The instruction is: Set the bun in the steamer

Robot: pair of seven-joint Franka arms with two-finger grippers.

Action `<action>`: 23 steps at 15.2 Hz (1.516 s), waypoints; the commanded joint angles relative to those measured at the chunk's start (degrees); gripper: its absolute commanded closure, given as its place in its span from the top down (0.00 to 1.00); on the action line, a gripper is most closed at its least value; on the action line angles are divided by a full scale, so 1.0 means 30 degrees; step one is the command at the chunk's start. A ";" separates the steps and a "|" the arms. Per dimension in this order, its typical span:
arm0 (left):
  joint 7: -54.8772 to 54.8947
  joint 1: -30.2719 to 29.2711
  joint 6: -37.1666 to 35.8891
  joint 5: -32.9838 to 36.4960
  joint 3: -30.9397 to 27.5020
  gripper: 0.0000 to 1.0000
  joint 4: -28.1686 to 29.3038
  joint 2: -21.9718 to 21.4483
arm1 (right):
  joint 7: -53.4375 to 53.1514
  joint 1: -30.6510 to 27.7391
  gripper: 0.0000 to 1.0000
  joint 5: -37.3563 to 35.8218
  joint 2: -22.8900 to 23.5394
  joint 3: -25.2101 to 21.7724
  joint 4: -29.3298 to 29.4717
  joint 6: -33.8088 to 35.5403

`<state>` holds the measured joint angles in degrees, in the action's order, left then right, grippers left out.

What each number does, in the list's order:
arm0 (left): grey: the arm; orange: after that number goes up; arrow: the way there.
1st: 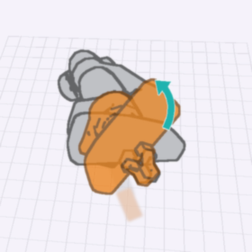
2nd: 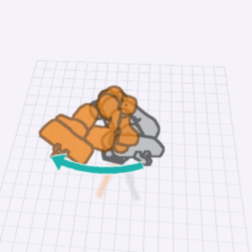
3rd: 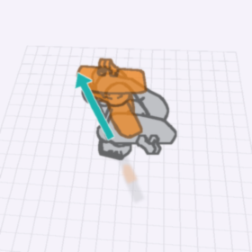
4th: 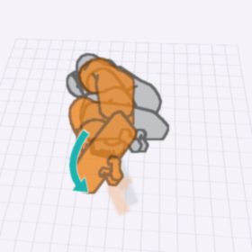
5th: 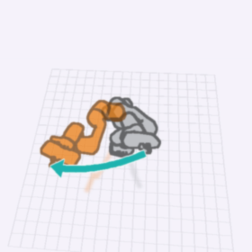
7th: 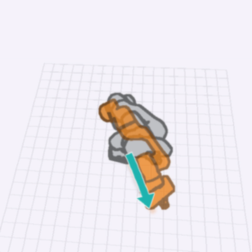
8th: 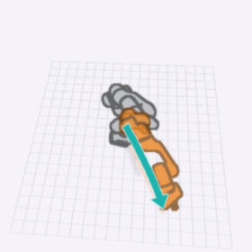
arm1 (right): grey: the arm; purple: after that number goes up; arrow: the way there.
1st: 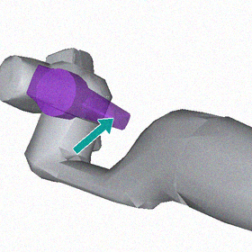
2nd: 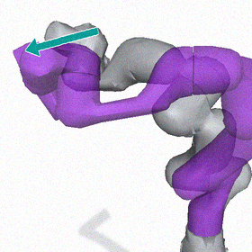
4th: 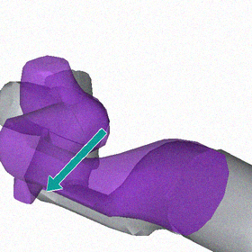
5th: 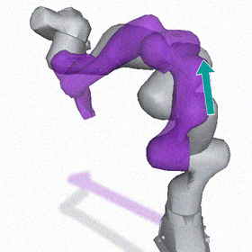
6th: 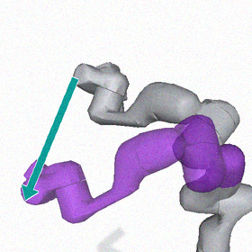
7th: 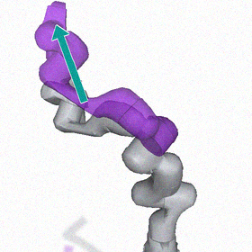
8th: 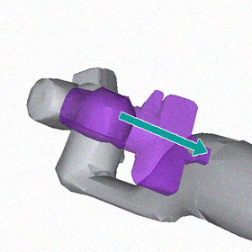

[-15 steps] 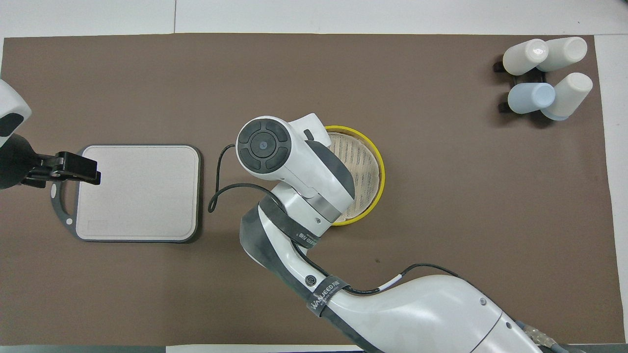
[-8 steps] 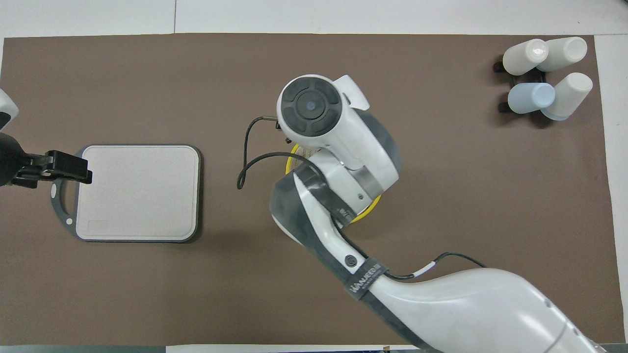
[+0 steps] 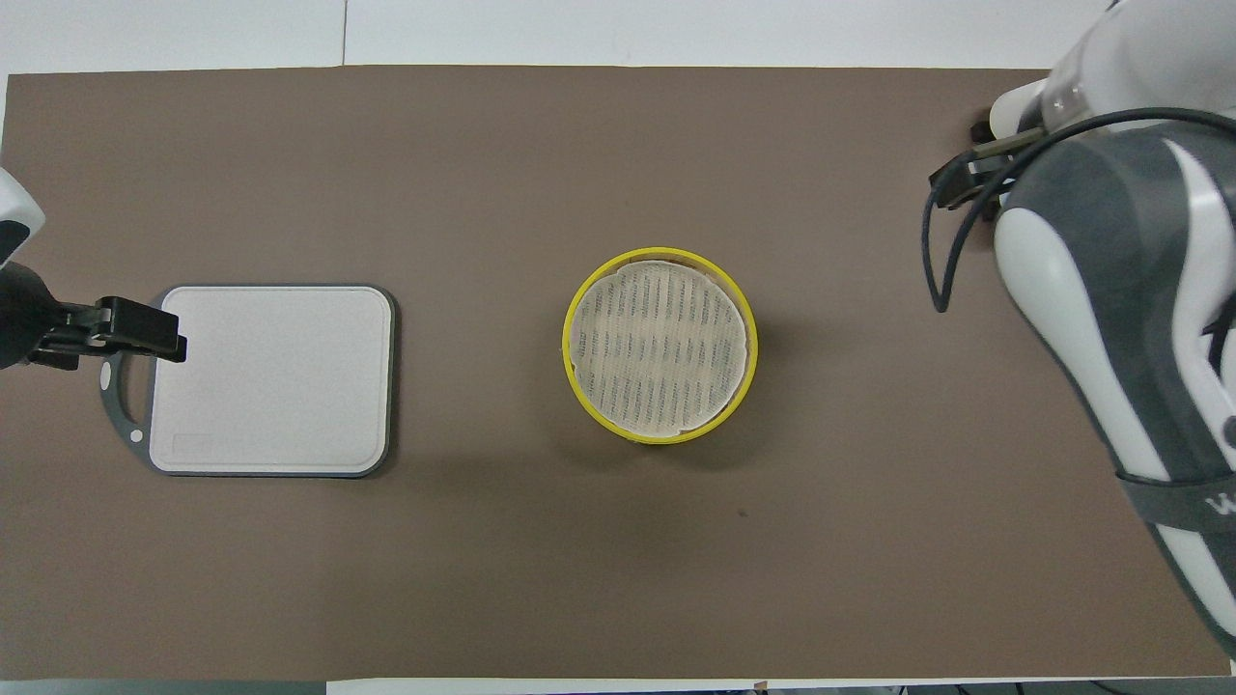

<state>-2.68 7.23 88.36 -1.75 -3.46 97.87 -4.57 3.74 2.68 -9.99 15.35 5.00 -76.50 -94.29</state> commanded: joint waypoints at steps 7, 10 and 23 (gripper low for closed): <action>0.0191 0.0023 0.0224 0.0262 0.0010 1.00 -0.0075 0.0029 | 0.0160 -0.4117 1.00 0.4299 -0.2480 0.0237 -0.4090 -0.0267; 0.0191 -0.0006 0.0224 0.0262 0.0010 1.00 -0.0104 0.0029 | 0.0597 -0.4117 1.00 0.3830 -0.2363 0.0237 -0.3944 -0.0736; 0.0133 0.0023 0.0224 0.0262 0.0010 1.00 -0.0133 0.0029 | 0.0628 -0.3883 1.00 0.3595 -0.3593 0.0237 -0.5027 -0.0005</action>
<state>-2.68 7.22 88.62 -1.75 -3.46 97.87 -4.57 4.62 -8.99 1.46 5.70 5.52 -90.04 -94.35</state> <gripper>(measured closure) 0.000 0.000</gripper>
